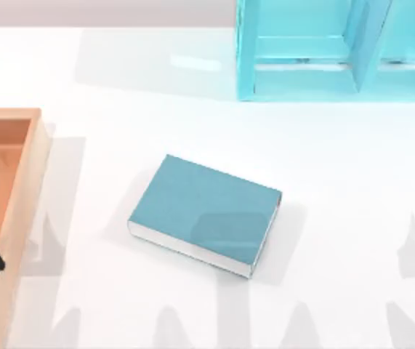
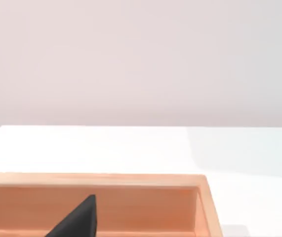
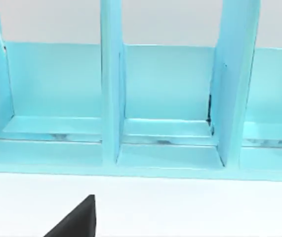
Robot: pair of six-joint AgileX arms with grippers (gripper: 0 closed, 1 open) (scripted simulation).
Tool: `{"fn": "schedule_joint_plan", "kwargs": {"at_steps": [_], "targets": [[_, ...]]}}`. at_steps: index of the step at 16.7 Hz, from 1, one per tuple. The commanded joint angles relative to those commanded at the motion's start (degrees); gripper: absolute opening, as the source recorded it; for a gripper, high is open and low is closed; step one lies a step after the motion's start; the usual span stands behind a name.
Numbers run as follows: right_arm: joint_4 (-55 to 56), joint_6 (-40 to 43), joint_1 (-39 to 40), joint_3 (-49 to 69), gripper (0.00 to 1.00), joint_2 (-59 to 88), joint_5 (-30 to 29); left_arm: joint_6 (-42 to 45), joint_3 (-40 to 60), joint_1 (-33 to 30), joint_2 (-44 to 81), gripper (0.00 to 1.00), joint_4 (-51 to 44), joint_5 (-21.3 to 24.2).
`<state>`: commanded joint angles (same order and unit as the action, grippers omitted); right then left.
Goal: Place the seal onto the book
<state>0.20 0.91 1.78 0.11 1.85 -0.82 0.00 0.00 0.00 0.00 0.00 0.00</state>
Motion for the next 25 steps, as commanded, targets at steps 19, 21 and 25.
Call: {"fn": "schedule_joint_plan", "kwargs": {"at_steps": [19, 21, 25], "targets": [[-0.2, -0.91, -1.78, -0.11, 1.0, -1.85, 0.82, 6.88, 37.33, 6.33, 43.6, 1.0, -30.23, -0.07], [-0.2, -0.91, -1.78, -0.11, 1.0, -1.85, 0.82, 8.69, 46.74, 7.97, 55.33, 1.0, -37.79, 0.0], [-0.2, -0.91, -1.78, -0.11, 1.0, -1.85, 0.82, 12.14, 64.76, 11.13, 77.92, 1.0, -52.13, 0.09]]}}
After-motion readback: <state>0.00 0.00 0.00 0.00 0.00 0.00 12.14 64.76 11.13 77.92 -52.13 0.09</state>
